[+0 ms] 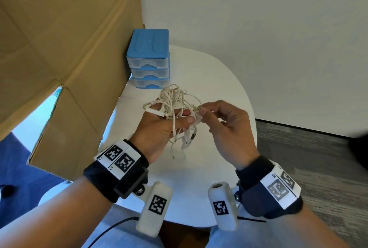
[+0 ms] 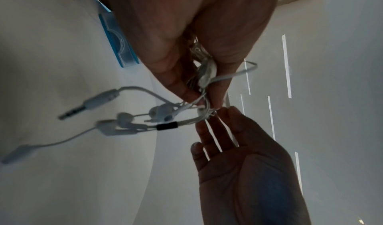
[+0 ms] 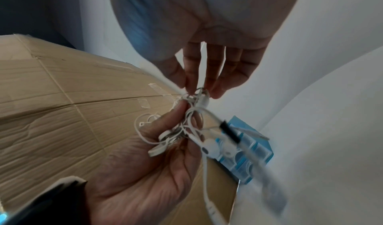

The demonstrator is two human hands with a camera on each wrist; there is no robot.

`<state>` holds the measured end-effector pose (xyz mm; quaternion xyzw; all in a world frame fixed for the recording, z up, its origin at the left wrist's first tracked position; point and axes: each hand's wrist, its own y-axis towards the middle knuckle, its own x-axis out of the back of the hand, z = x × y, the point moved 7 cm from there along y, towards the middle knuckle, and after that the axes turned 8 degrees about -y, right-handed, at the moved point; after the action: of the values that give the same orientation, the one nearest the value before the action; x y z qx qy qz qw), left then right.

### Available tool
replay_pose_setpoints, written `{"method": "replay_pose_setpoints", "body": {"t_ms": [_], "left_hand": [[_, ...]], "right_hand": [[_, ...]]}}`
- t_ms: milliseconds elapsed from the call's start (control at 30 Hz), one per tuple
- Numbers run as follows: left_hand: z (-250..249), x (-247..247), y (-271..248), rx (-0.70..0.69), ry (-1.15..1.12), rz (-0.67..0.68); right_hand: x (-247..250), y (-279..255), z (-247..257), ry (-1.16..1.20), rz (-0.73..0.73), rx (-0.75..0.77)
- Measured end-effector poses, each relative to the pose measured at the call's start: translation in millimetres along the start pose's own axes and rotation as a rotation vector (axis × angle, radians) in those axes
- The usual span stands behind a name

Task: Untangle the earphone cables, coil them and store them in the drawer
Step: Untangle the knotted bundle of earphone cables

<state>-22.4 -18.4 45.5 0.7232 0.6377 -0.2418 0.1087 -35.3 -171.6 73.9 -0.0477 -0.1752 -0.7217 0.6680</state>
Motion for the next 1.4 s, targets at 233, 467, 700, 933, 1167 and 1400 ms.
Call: {"method": "replay_pose_setpoints", "body": {"t_ms": [233,467,700,933,1167,1400], "left_hand": [[-1,-1,-2,0.004,0.070,0.046],[-2,3,1,0.073,0.160,-0.017],[2,14,2,0.107,0.092,-0.123],[5,20,4,0.142,0.031,-0.198],[3,26,6,0.145,-0.015,-0.223],[0,17,5,0.128,0.013,-0.183]], "right_hand": [[0,19,13,-0.373,0.171,0.185],[14,34,21,-0.261,0.038,0.082],[-6,33,22,-0.312,0.337,0.073],[14,50,29,-0.477,0.155,0.151],[15,45,27,-0.408,0.251,0.082],[27,46,12,-0.150,-0.151,-0.012]]}}
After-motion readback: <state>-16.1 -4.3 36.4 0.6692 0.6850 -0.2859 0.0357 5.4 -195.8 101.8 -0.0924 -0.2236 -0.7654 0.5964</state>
